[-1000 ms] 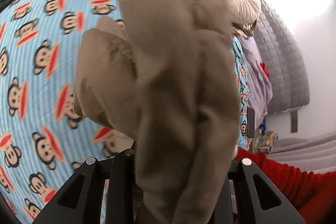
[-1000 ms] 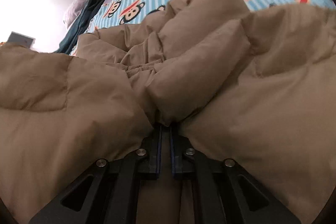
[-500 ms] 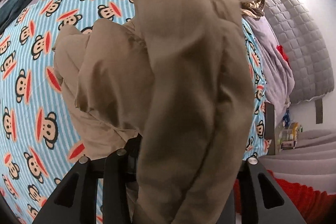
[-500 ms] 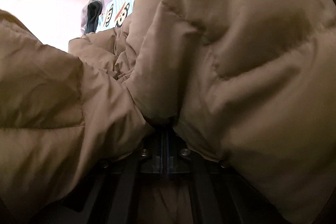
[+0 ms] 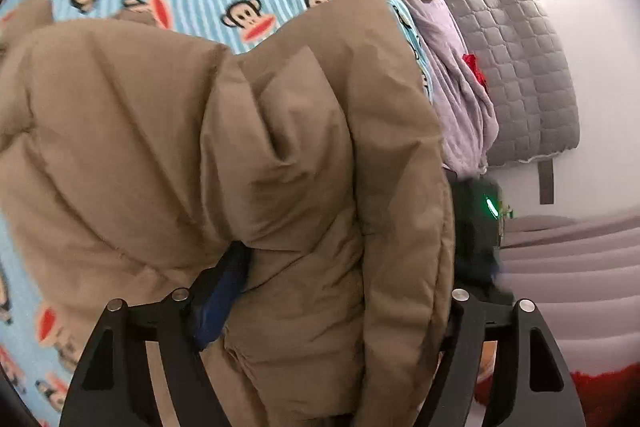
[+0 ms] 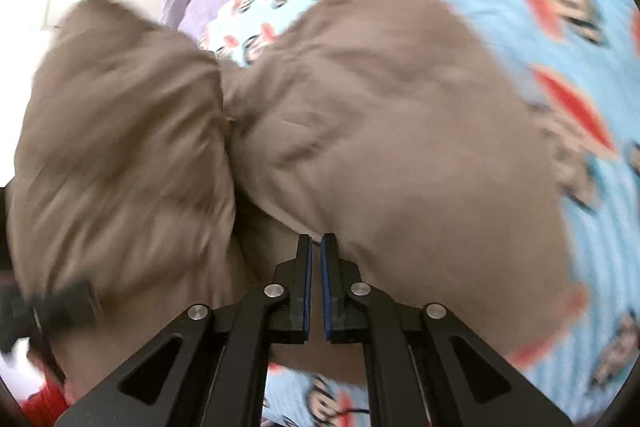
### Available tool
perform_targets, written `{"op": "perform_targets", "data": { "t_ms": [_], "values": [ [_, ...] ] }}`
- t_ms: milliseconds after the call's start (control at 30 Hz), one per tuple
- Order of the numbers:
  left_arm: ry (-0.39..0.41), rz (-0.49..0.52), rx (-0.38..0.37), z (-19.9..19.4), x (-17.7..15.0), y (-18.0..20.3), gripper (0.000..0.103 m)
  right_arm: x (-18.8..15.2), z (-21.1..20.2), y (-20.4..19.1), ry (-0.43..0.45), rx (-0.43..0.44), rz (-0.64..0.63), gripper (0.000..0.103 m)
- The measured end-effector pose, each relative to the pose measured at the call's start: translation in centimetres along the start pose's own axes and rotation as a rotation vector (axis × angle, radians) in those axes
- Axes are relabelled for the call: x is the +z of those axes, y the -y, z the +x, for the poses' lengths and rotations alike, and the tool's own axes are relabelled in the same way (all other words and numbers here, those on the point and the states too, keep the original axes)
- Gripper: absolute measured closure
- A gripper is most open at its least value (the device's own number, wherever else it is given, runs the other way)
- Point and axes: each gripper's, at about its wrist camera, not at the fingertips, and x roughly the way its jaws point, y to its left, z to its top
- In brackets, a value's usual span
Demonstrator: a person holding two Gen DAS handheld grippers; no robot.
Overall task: Fold large clothes
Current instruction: 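Lower the jacket and regrasp its edge with the right tool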
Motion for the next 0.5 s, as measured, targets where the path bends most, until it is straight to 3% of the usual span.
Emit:
{"op": "perform_targets", "data": {
  "t_ms": [33, 67, 100, 167, 267, 300, 367, 500],
  "values": [
    [-0.006, -0.008, -0.004, 0.7, 0.3, -0.4, 0.028, -0.8, -0.9, 0.6, 0.012, -0.017, 0.006, 0.088],
    [-0.010, -0.035, -0.017, 1.7, 0.9, -0.9, 0.028, -1.5, -1.7, 1.0, 0.021, -0.033, 0.009, 0.071],
    [-0.011, -0.054, -0.028, 2.2, 1.3, -1.2, 0.028, -2.1, -2.3, 1.2, 0.028, -0.049, 0.008, 0.048],
    [-0.009, -0.079, -0.035, 3.3, 2.3, -1.9, 0.022, -3.4, -3.8, 1.2, 0.055, -0.077, -0.009, 0.032],
    [-0.002, -0.063, 0.014, 4.7, 4.0, -1.6, 0.021, -5.4, -6.2, -0.4, 0.092, -0.048, -0.091, 0.030],
    [-0.002, -0.051, 0.029, 4.9, 4.3, -1.2, 0.021, -6.1, -7.1, -0.7, 0.101, -0.028, -0.121, 0.023],
    [-0.007, -0.023, 0.063, 5.4, 4.9, -0.4, 0.021, -7.1, -7.8, -2.7, 0.100, 0.012, -0.193, 0.021],
    [0.001, 0.034, 0.120, 5.1, 5.3, 1.1, 0.021, -7.2, -6.4, -5.5, 0.108, 0.023, -0.247, 0.021]
  ]
}}
